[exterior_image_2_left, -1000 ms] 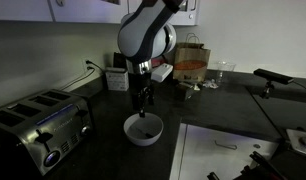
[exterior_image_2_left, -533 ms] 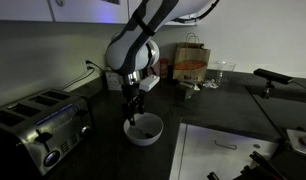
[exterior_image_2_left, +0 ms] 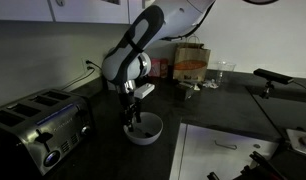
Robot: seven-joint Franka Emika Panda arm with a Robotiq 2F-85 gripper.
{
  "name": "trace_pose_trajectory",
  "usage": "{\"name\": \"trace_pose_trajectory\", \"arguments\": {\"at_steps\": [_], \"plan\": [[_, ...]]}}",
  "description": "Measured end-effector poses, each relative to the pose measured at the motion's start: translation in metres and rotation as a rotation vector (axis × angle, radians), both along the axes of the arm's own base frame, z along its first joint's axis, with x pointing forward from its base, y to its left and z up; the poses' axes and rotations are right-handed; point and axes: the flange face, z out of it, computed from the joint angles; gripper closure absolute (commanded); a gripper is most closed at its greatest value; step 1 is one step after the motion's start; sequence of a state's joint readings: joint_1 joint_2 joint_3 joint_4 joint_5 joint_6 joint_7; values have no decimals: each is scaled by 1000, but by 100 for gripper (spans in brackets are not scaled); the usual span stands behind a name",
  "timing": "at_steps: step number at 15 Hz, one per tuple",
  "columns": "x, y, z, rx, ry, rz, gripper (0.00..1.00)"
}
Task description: Remove the marker from the bowl.
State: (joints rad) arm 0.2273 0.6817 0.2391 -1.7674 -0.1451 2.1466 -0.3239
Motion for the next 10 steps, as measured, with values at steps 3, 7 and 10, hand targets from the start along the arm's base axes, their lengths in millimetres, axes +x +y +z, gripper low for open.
{"name": "trace_pose_trajectory", "arguments": {"at_steps": [3, 7, 10], "plan": [[10, -2, -8, -7, 14, -12, 51], [17, 1, -10, -11, 22, -14, 84], [16, 9, -5, -9, 13, 0, 100]]}}
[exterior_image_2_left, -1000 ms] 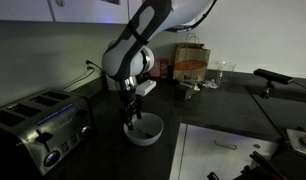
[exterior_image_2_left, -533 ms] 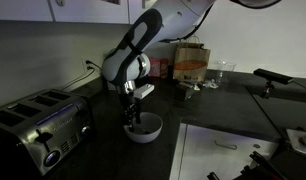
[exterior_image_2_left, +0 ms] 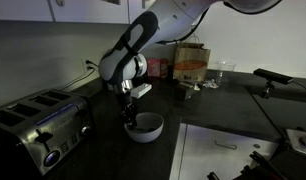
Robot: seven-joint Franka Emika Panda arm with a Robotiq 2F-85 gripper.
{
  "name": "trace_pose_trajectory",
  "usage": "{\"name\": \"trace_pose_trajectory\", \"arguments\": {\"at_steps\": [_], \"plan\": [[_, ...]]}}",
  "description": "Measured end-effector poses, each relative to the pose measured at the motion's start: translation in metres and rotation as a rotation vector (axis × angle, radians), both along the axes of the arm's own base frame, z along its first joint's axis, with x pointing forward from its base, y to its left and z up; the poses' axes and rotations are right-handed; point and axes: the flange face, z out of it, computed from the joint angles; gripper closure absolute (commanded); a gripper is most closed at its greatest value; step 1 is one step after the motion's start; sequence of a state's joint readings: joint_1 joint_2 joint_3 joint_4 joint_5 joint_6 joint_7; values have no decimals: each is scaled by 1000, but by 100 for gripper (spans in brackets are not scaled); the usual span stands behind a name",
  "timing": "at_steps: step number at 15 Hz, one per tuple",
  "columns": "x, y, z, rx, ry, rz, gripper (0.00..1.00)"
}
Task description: Remove the marker from the bowl.
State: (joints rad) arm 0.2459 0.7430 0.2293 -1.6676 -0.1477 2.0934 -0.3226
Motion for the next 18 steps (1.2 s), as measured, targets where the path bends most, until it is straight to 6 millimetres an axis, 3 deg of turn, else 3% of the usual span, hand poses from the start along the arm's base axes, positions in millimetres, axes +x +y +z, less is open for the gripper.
{"name": "trace_pose_trajectory", "arguments": {"at_steps": [3, 6, 7, 8, 11, 16, 18], "plan": [[-1, 9, 14, 5, -21, 14, 100], [0, 11, 41, 13, -56, 19, 100], [0, 10, 52, 14, -68, 20, 91], [-1, 9, 62, 16, -80, 18, 73], [-5, -1, 74, 18, -87, 5, 53], [-20, -13, 50, 25, -97, 1, 14], [-25, -16, 41, 25, -103, 6, 4]]}}
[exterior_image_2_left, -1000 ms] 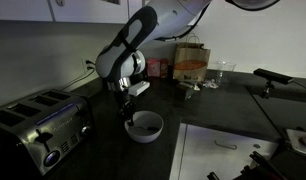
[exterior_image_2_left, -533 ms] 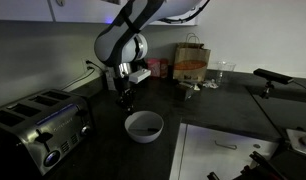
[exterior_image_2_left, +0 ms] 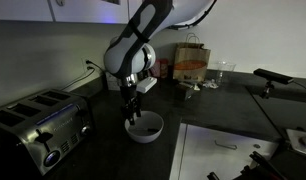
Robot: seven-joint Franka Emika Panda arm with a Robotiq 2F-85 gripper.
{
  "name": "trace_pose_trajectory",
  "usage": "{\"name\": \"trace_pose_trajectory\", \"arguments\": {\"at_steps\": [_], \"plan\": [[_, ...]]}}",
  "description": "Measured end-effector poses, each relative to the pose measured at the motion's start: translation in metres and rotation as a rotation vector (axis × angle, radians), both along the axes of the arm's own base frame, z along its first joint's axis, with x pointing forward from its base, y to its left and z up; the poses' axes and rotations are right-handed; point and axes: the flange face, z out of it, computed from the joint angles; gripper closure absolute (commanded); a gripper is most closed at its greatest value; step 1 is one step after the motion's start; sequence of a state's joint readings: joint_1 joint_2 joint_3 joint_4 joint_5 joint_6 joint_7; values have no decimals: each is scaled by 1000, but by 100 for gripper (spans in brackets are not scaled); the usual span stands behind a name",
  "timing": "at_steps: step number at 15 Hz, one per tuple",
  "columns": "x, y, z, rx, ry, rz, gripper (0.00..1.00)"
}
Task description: Remove the marker from the bowl.
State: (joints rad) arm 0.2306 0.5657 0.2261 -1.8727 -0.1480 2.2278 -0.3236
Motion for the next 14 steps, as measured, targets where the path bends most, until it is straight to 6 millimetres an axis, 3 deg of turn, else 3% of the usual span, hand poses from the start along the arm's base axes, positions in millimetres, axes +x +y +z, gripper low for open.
{"name": "trace_pose_trajectory", "arguments": {"at_steps": [2, 4, 6, 7, 11, 13, 14], "plan": [[-3, -2, -5, -3, -4, 6, 5], [-5, -4, -10, -8, -1, 10, 16], [-6, -6, -16, -17, 6, 12, 20], [-7, -7, -20, -21, 11, 15, 29], [-14, -5, -39, -43, 33, 44, 36], [-18, 0, -45, -54, 37, 69, 50], [-21, 3, -48, -59, 39, 80, 63]]}}
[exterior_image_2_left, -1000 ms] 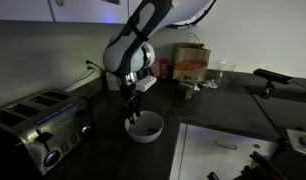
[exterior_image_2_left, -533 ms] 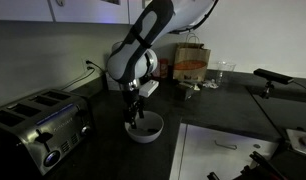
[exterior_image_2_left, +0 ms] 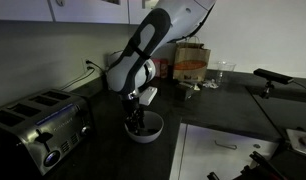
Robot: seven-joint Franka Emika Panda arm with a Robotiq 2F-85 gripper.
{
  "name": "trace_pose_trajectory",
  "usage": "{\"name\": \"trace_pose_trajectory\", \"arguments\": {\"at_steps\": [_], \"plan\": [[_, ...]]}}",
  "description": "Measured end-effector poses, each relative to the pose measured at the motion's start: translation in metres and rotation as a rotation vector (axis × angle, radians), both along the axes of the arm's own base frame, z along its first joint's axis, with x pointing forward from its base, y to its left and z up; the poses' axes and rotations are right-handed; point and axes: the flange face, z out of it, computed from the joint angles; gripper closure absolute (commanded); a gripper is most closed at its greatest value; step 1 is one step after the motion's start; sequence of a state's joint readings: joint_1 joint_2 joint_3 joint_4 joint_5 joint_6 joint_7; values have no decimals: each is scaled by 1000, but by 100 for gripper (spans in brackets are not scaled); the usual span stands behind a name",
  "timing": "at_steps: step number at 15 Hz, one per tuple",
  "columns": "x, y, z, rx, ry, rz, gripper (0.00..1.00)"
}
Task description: Remove the marker from the bowl.
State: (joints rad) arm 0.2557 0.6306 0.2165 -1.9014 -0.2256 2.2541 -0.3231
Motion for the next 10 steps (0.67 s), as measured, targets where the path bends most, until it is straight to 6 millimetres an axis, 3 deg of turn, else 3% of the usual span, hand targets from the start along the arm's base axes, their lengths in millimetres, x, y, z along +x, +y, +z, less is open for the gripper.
{"name": "trace_pose_trajectory", "arguments": {"at_steps": [4, 5, 10], "plan": [[-6, 5, -10, -11, 11, 22, 95], [-5, 5, -9, -11, 9, 23, 99], [-1, 2, -7, -10, 2, 17, 97]]}}
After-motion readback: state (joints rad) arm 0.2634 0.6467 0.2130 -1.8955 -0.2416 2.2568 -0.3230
